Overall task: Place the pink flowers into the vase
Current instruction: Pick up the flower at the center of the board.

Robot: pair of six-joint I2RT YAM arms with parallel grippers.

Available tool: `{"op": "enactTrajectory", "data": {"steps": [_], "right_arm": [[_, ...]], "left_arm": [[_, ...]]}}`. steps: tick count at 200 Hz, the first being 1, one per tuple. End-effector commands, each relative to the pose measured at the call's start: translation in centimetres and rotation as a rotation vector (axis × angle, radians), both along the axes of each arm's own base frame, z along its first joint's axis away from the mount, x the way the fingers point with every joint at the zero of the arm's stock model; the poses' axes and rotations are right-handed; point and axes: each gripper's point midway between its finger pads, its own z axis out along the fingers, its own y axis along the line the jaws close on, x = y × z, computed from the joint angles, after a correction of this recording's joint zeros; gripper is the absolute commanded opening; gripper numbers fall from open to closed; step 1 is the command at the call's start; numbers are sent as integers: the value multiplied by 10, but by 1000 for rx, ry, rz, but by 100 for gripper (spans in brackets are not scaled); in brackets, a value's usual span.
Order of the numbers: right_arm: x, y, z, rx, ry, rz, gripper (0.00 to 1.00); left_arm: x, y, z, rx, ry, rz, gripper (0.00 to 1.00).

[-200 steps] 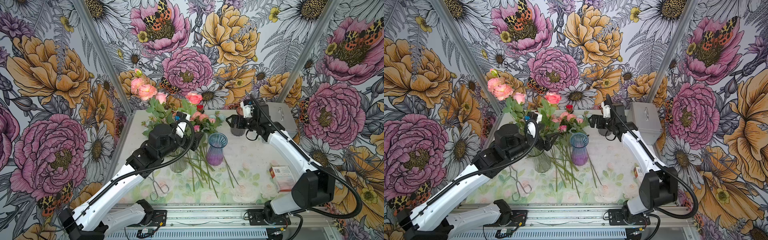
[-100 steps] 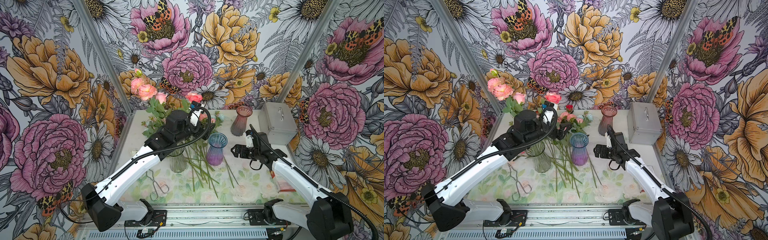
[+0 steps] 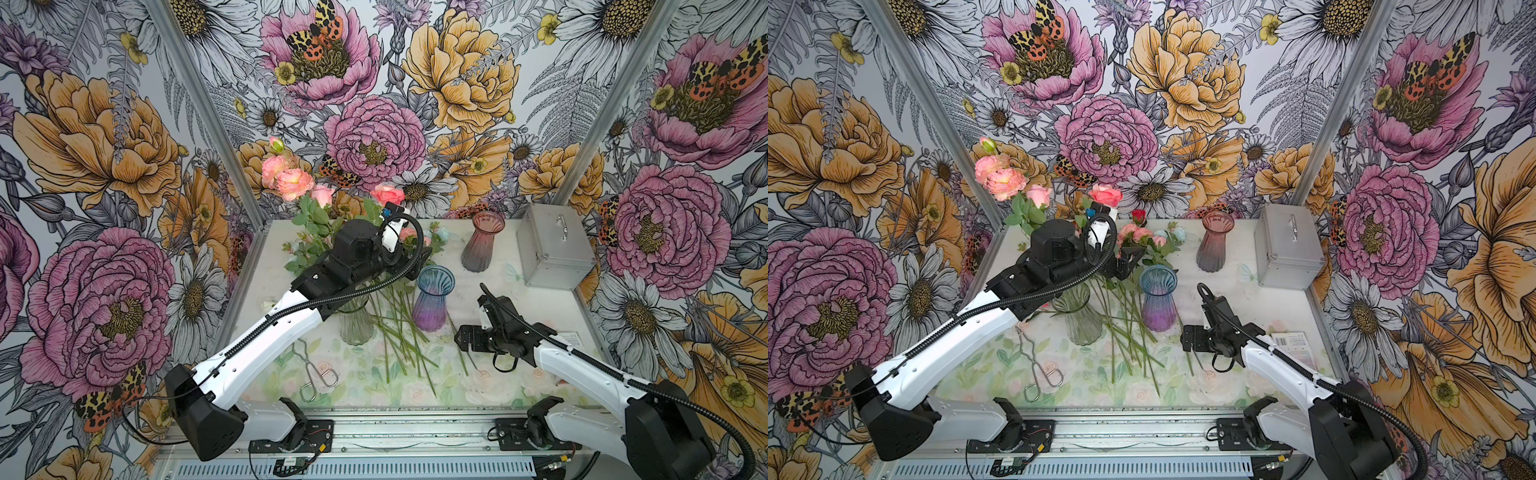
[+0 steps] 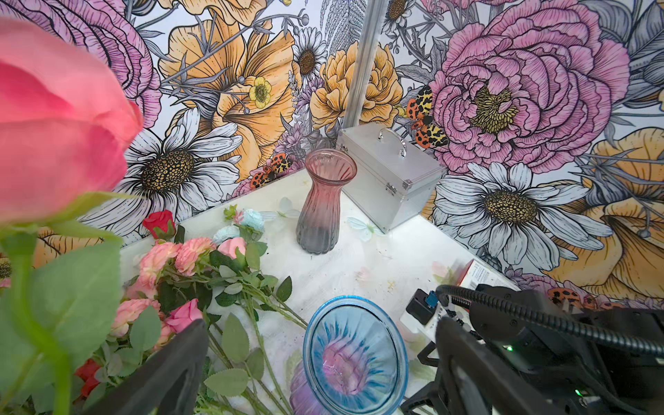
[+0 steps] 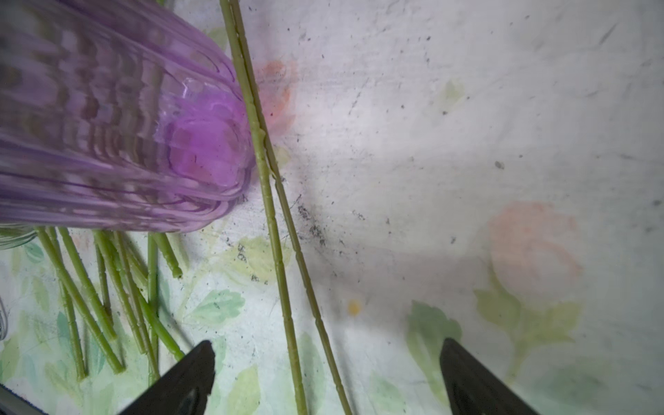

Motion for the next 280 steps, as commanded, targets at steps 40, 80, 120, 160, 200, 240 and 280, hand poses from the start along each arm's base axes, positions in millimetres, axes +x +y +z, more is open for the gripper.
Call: {"op": "enactTrajectory", "data": {"steps": [40, 80, 120, 160, 200, 240, 280], "right_arm": [[25, -10, -5, -127, -62, -75, 99], [30, 1, -8, -137, -58, -72, 99], [35, 1, -8, -151, -60, -89, 99], [37, -4, -21, -173, -24, -158, 99], [45, -10, -19, -197, -56, -196, 99], [62, -37, -20, -189, -32, -293, 99], [86, -67, -7, -163, -47, -379, 99]], "left_arm": [[-7, -2, 25, -56, -33, -26, 98], [-9, 4, 29, -65, -40, -20, 98], [-8, 6, 26, -62, -36, -18, 98], [-8, 8, 29, -68, -39, -16, 98], [-7, 10, 28, -71, -34, -13, 98], [-7, 11, 25, -70, -27, -15, 98], [-8, 12, 24, -68, -24, -15, 98]]}}
